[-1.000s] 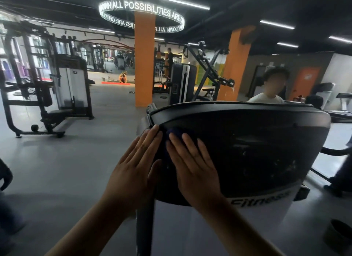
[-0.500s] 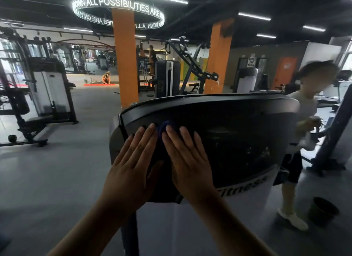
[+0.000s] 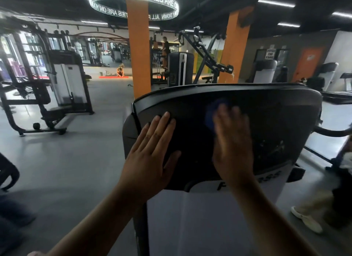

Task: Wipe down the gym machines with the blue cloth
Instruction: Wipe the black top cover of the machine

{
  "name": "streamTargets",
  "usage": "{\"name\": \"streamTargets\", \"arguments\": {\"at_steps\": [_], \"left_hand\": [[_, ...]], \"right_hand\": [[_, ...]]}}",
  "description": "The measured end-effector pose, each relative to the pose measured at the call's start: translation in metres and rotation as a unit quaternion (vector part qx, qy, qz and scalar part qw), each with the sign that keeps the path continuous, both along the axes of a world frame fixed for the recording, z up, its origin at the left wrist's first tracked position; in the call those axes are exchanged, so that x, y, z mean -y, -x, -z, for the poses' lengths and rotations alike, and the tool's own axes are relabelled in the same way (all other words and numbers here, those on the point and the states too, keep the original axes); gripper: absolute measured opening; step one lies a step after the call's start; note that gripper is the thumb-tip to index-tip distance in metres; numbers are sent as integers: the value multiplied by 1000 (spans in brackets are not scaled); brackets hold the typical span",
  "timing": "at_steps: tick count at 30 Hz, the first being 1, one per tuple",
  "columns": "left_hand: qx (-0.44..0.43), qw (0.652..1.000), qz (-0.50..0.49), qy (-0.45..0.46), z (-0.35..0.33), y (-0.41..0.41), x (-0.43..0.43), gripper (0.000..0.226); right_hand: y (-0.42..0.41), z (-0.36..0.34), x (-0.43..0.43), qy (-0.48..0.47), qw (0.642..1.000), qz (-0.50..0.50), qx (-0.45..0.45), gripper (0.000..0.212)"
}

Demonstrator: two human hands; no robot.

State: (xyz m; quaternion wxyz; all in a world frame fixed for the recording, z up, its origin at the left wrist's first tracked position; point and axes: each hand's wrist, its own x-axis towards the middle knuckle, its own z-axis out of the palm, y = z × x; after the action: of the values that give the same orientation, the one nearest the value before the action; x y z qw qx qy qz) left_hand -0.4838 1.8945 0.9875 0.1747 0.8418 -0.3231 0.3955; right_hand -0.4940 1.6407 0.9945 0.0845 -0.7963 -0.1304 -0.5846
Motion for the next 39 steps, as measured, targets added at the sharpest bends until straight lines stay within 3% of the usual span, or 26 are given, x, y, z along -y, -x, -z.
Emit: {"name": "streamTargets", "arguments": {"at_steps": [2,4,10,16,18,21,23,29,35,37,39], "left_hand": [[4,1000,0,0,-1,3,1,77],[1,1000,0,1,-3,5,6,78],[11,1000,8,10,-10,10,31,76],[33,999,-1,12,-12,13,55,76],[40,999,-18,28,-12,12,67,74],[50,997,-39,52,-13,13,86,73],[52,996,-45,54,-15,16,94,73],[60,995,-65,38,-17,23,130,70],[60,994,-74,54,-16,25,152,72],[61,994,-79,47,-16,27,154,72],[56,994,-83,45,-16,29,156,73]], "right_hand": [[5,-5,14,-122,992,17,9,63],[6,-7,5,-176,984,19,23,57],[-1,2,-7,75,997,-31,-7,64],[5,-14,38,-186,982,-7,25,59],[3,-12,23,-154,988,-25,18,58],[0,-7,20,9,997,-75,-4,56],[0,-10,41,44,995,-86,3,54],[7,-16,85,-152,986,-62,6,64],[1,-11,78,43,990,-138,-5,62],[0,-16,104,8,991,-132,-1,66],[3,-18,125,-85,989,-120,-12,72]]}}
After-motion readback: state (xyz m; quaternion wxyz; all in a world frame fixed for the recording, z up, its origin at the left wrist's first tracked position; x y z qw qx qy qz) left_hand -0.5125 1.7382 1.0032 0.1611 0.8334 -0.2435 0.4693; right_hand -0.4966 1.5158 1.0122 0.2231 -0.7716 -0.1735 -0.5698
